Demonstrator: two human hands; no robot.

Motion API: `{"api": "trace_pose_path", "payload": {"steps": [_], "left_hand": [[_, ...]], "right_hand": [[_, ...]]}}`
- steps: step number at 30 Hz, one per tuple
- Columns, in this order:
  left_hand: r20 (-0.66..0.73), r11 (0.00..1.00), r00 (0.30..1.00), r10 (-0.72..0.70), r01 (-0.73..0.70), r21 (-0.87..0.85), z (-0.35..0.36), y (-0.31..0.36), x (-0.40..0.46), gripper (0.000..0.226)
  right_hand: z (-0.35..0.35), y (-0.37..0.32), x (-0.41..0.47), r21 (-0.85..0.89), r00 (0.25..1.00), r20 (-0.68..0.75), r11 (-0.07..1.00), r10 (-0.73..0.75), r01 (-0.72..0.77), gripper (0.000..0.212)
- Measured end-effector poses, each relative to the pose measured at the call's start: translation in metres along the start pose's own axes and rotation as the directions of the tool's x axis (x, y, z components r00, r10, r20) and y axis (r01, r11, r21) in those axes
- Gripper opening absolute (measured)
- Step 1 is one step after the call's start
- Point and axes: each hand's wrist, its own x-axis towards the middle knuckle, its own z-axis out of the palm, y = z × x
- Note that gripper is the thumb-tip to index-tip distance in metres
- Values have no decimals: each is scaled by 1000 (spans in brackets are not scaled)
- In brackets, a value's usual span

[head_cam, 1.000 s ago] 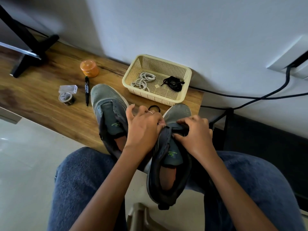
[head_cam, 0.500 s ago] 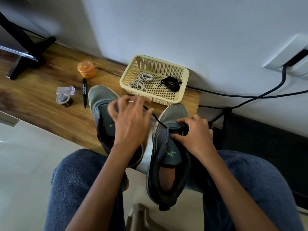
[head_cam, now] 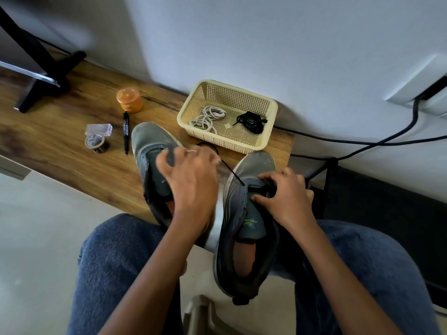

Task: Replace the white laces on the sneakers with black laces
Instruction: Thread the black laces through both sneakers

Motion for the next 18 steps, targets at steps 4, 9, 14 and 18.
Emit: {"api": "trace_pose_path", "payload": {"steps": [4,9,14,18], "left_hand": [[-222,963,942,-251,219,-159,-16,-14,9,14],[-170,982,985,35,-66,-175,-7,-9,7,21],[176,933,918,356,-339,-121,8,1,-6,33],[275,950,911,308,-278,-142,15,3,-9,37]], "right_hand": [[0,0,0,13,1000,-3,1000,7,-7,50],[0,-1,0,7,1000,6,1000,15,-15,53],[0,-2,0,-16,1000,8,1000,19,-18,53],[1,-4,1,-20,1000,13,1000,20,-20,52]]}}
